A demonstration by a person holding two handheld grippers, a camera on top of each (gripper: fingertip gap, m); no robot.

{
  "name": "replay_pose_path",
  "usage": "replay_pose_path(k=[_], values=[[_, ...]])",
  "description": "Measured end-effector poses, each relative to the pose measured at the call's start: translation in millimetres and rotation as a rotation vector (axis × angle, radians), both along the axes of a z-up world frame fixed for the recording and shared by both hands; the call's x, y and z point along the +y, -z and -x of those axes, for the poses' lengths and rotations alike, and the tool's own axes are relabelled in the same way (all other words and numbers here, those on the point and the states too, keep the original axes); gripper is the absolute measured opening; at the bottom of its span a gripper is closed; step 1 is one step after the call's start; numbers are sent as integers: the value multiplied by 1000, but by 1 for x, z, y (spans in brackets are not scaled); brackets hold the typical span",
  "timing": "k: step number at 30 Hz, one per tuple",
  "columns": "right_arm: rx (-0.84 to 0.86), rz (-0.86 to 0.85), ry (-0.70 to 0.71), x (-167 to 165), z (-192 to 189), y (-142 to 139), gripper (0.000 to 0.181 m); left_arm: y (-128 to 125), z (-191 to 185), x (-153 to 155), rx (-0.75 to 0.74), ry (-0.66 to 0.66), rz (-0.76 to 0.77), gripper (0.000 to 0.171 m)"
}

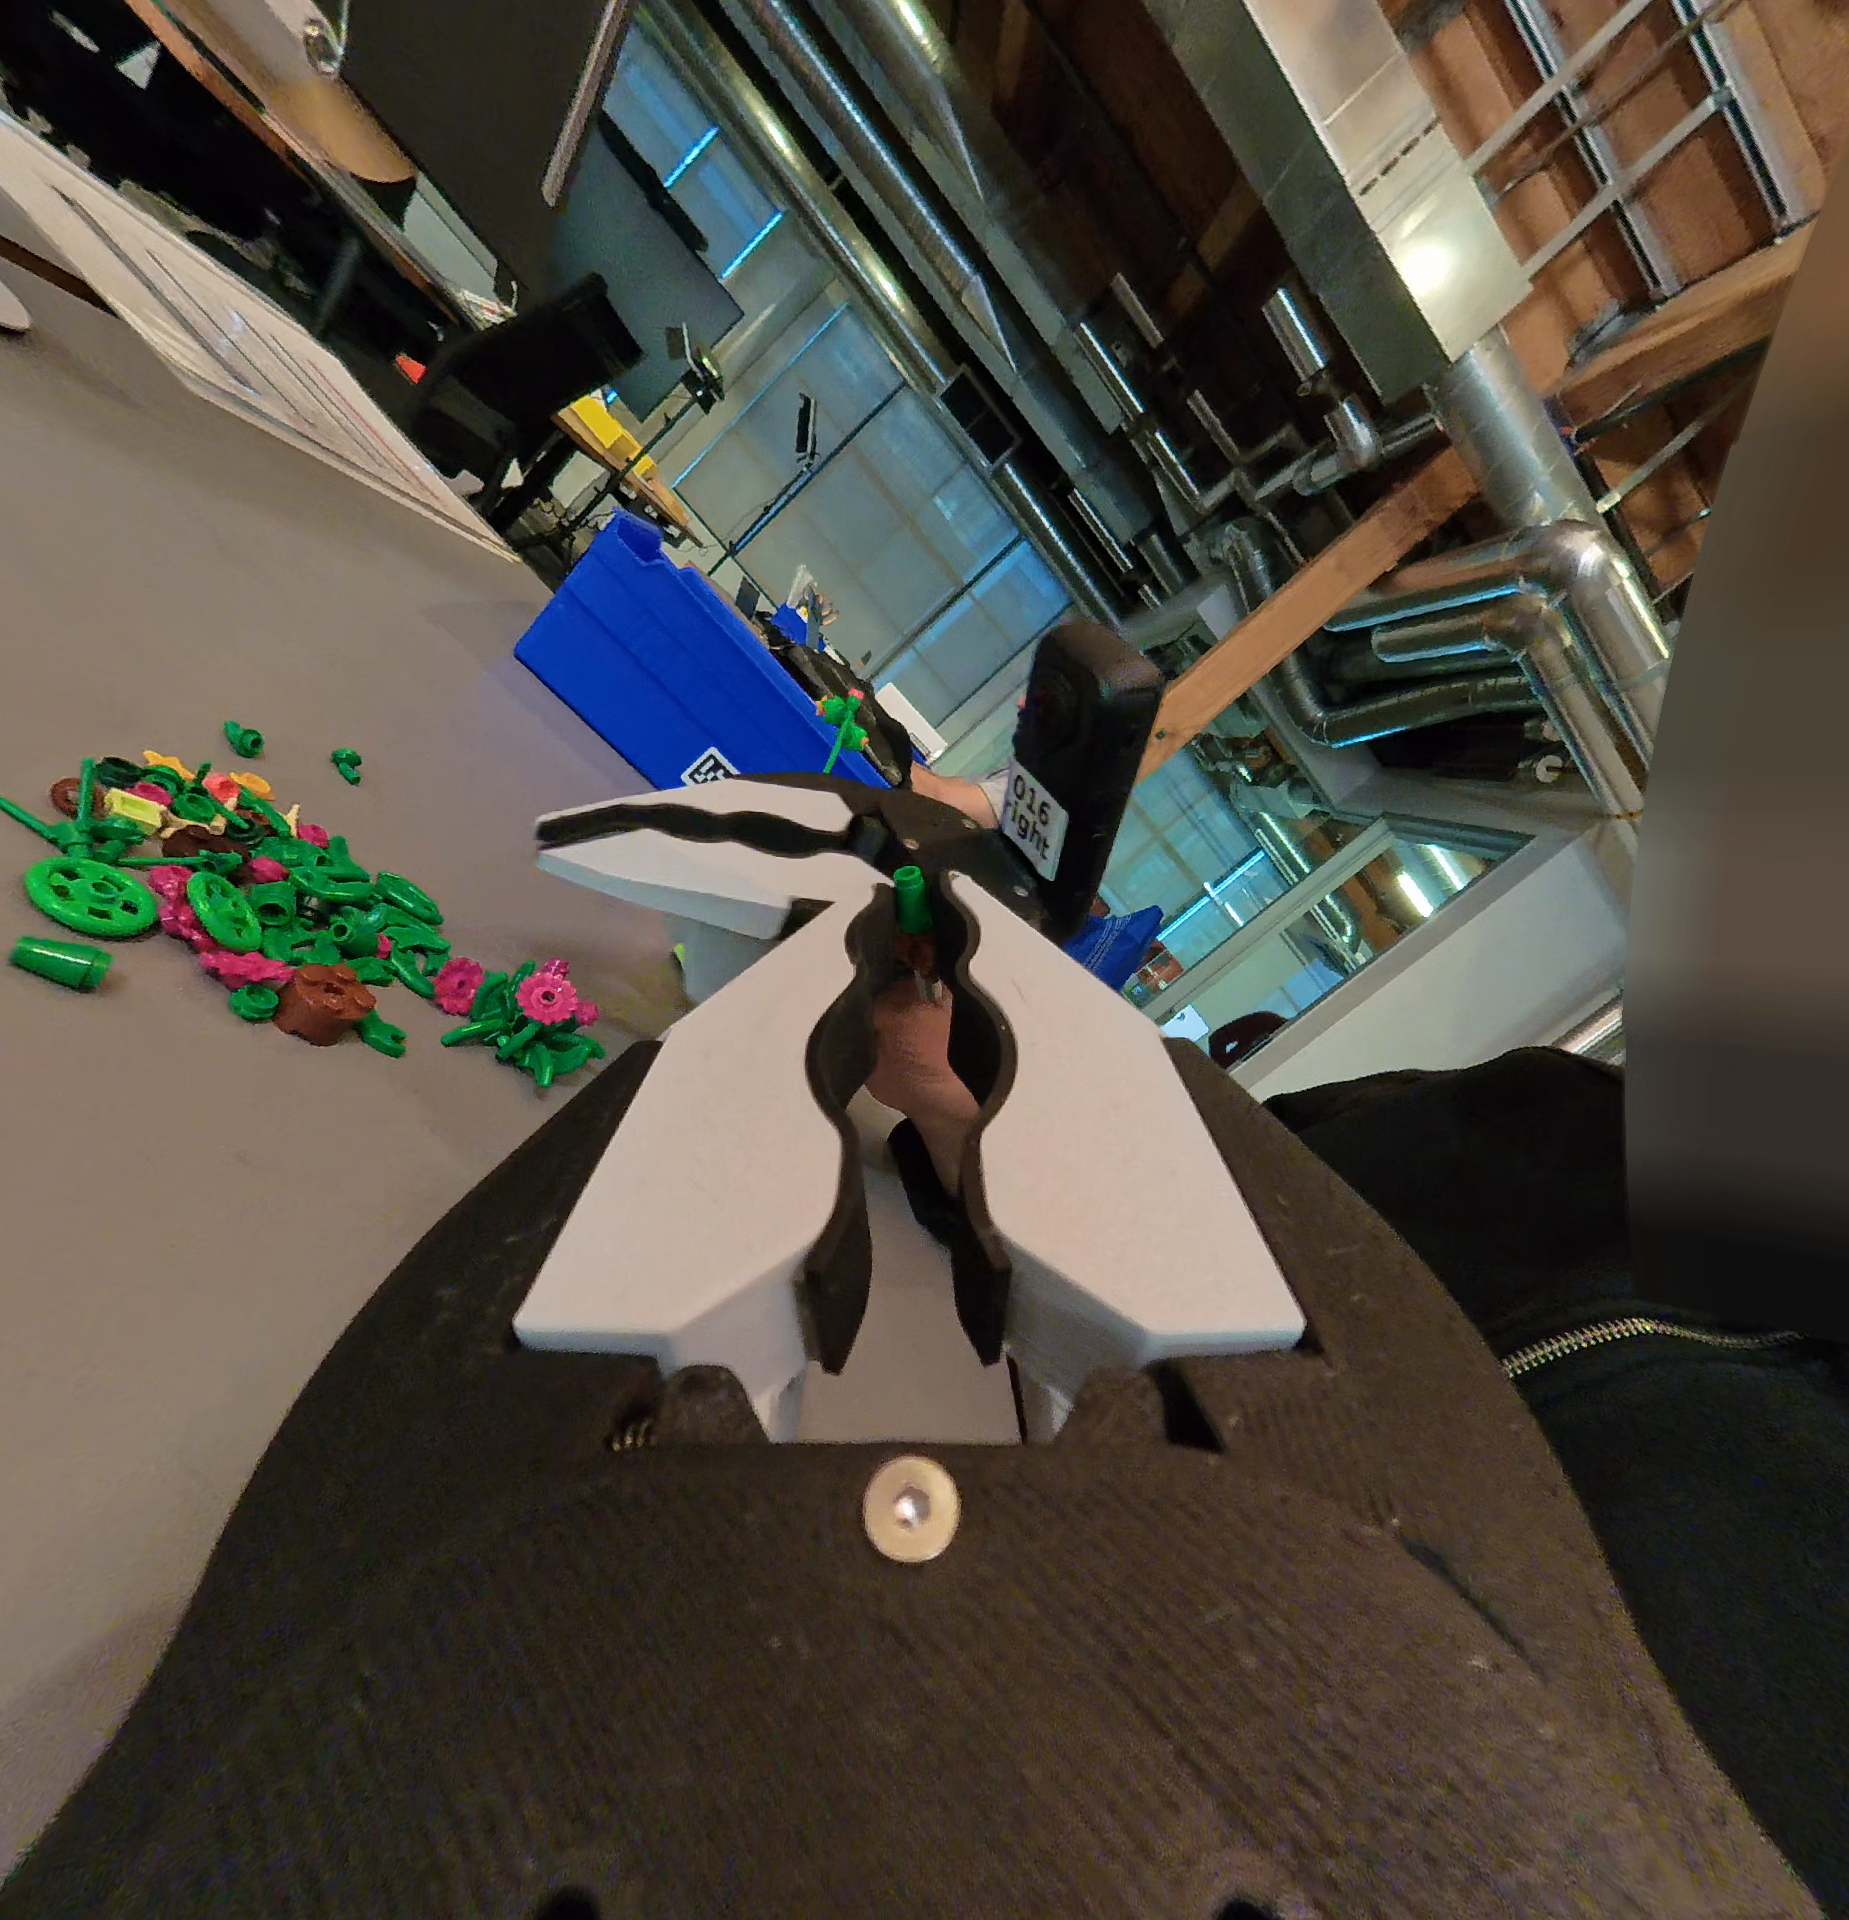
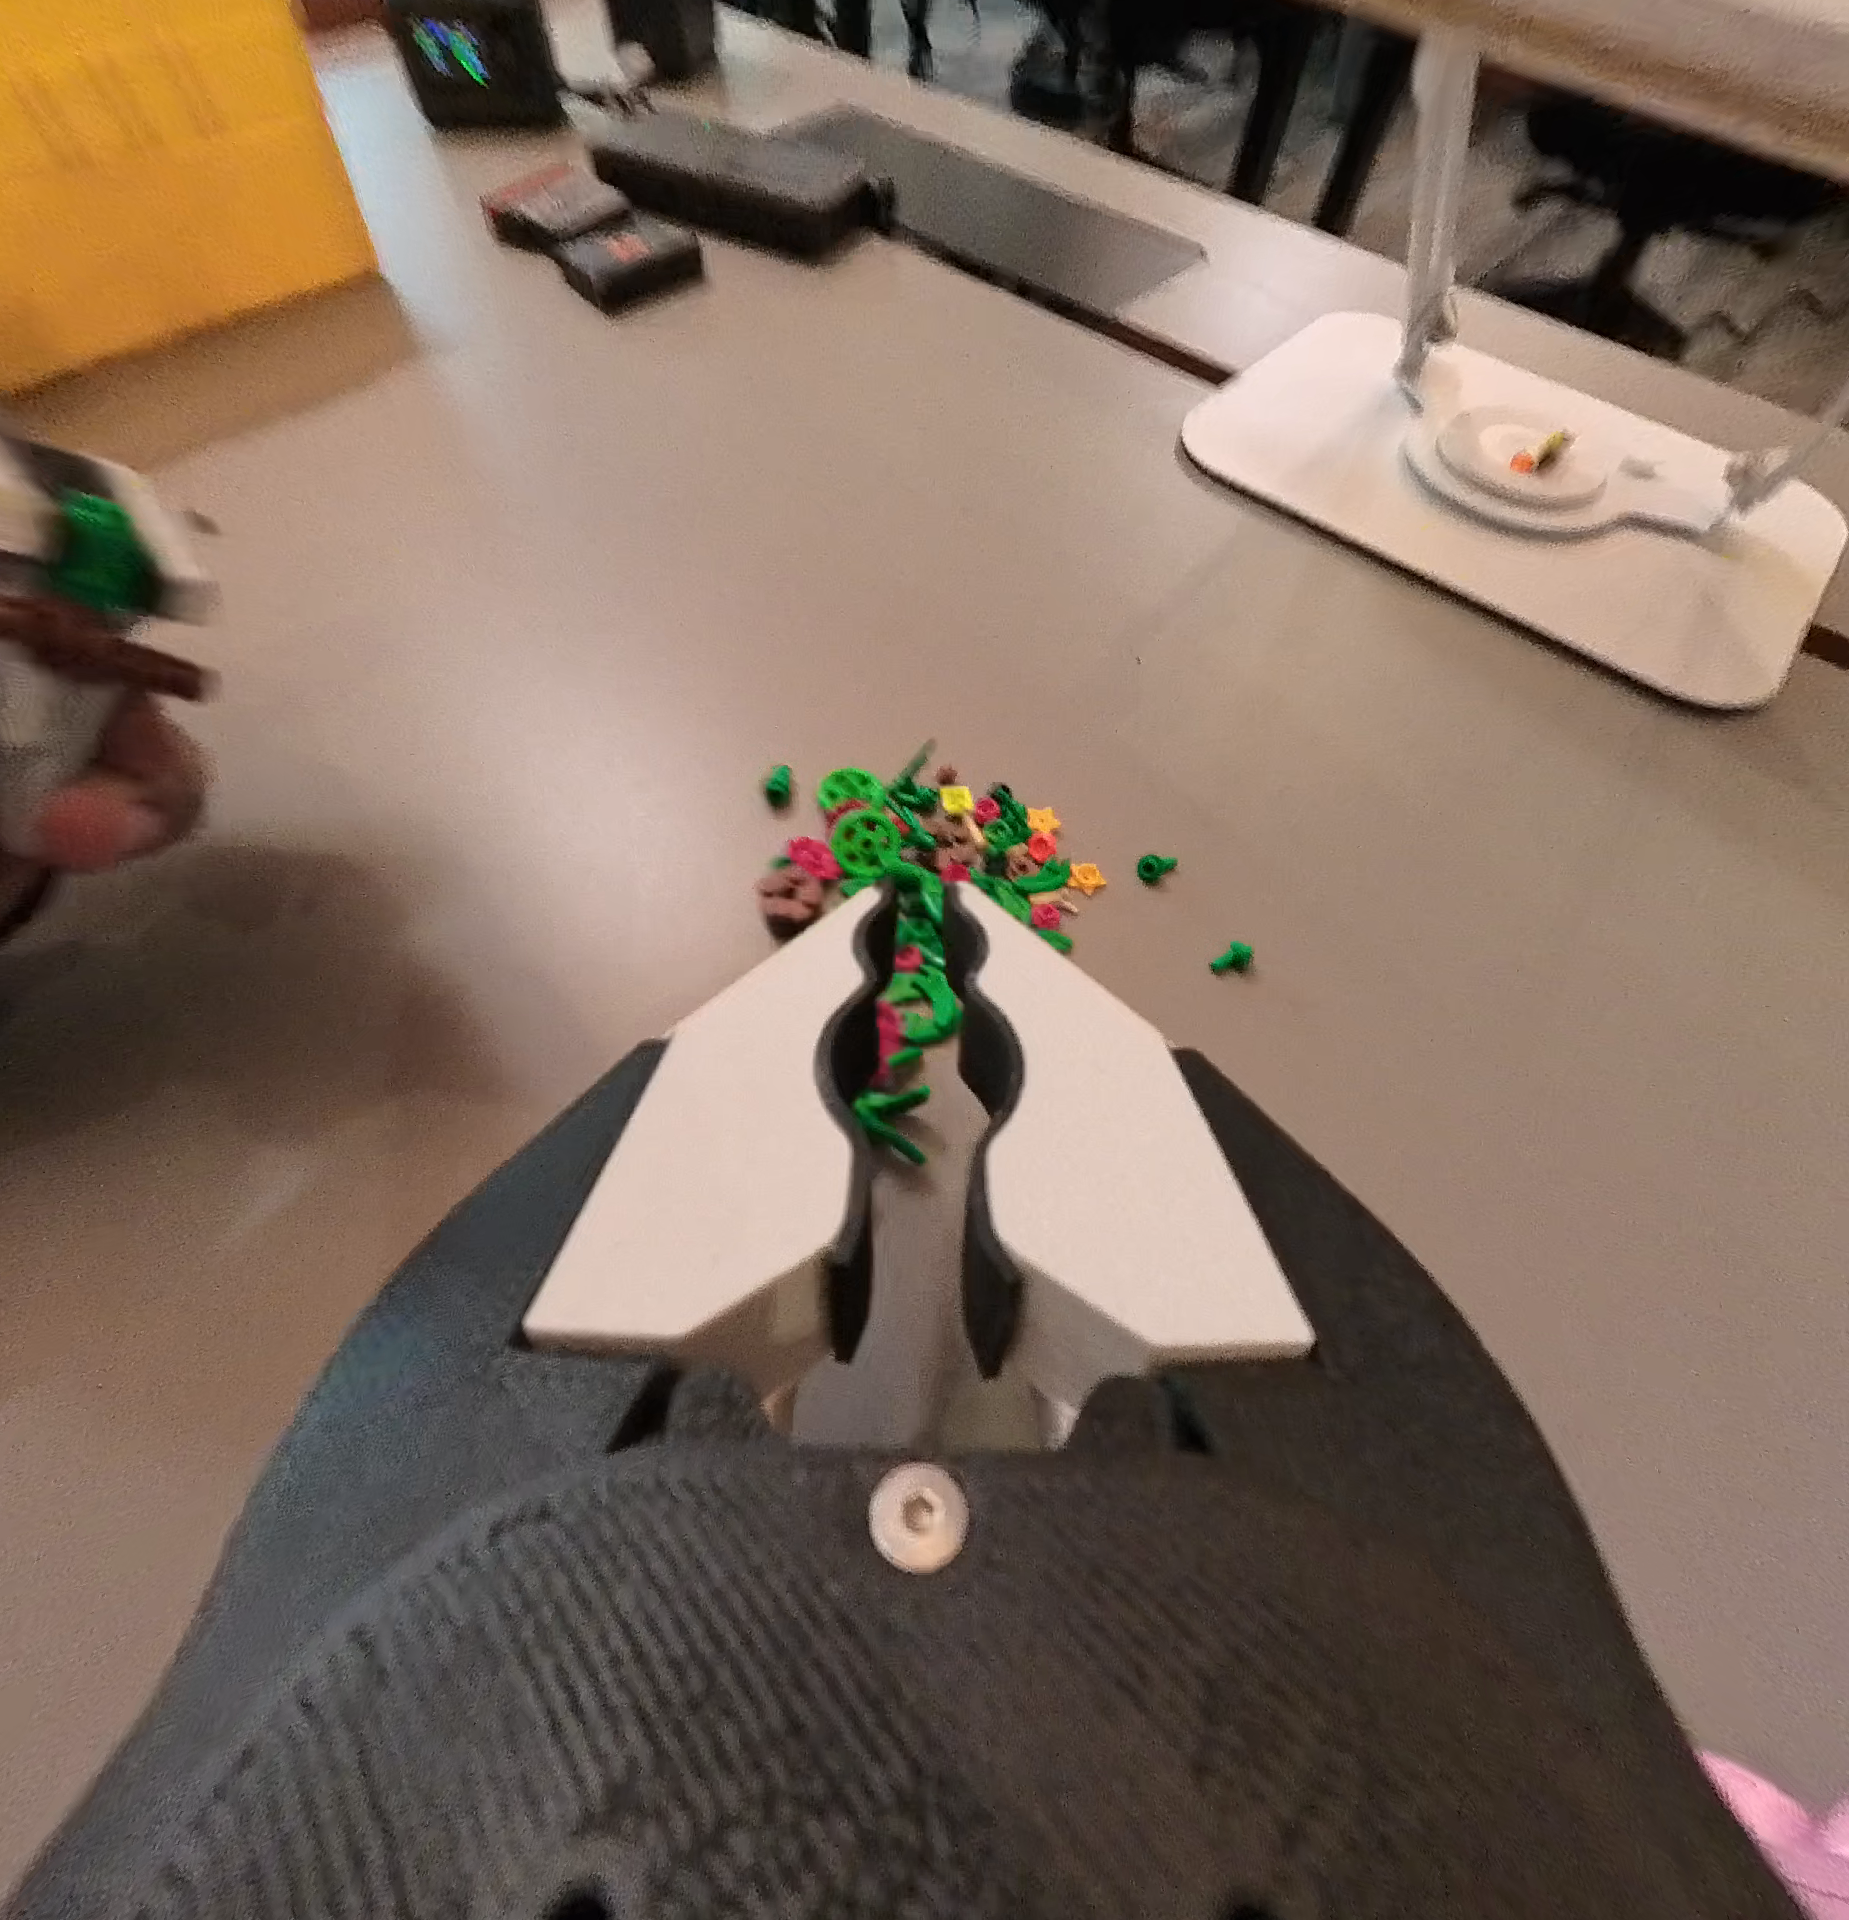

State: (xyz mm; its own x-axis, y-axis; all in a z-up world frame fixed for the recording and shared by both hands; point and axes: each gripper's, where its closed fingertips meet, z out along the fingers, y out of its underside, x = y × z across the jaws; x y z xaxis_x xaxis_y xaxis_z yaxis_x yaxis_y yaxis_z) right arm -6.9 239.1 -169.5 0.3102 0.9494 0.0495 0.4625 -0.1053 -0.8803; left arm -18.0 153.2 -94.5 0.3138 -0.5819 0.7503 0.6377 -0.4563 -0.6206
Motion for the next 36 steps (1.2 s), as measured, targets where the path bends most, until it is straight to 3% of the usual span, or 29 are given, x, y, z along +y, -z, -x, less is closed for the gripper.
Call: replay_pose_path(k=[7, 12, 18, 22, 31, 36], values=[[356, 69, -285, -62, -8, -61, 31, 4, 4, 5, -23, -33, 12, 2], [420, 142, -406, -96, -5, -66, 33, 6, 8, 10, -67, -68, 28, 1], [290, -168, -303, -90, 1, -59, 17, 8, 5, 14, -120, -96, 48, 1], [255, -264, -282, -93, 4, -58, 12, 8, 0, 14, -159, -109, 57, 1], [246, -360, -217, -85, 0, -67, 2, 2, -6, 9, -214, -103, 36, 2], [302, -241, -256, -90, -5, -74, 2, -6, -10, 5, -172, -99, -9, 0]])
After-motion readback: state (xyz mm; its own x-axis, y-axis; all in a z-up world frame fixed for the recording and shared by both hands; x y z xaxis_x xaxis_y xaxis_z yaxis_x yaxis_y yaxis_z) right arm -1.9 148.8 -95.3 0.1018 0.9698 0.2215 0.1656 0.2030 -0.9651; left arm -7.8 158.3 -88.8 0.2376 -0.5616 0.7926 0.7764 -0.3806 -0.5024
